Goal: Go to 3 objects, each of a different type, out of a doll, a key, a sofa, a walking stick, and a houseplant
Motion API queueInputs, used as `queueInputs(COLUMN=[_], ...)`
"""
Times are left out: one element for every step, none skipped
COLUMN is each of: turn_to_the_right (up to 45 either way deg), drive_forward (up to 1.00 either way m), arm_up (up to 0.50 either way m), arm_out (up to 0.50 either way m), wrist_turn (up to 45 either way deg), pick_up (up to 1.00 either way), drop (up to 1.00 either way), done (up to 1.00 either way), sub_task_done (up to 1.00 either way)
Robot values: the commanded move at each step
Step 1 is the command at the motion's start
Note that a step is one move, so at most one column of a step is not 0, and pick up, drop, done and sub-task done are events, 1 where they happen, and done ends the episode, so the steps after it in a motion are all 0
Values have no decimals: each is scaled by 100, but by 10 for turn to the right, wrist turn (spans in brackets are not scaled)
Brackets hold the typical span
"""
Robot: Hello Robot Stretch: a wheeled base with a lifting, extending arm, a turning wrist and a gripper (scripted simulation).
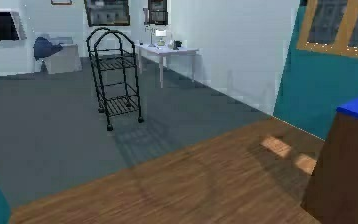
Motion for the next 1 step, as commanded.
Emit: queueInputs(turn_to_the_right=[450], drive_forward=[0], arm_up=[0], arm_out=[0], wrist_turn=[0], pick_up=[0], drop=[0], done=[0], sub_task_done=[0])
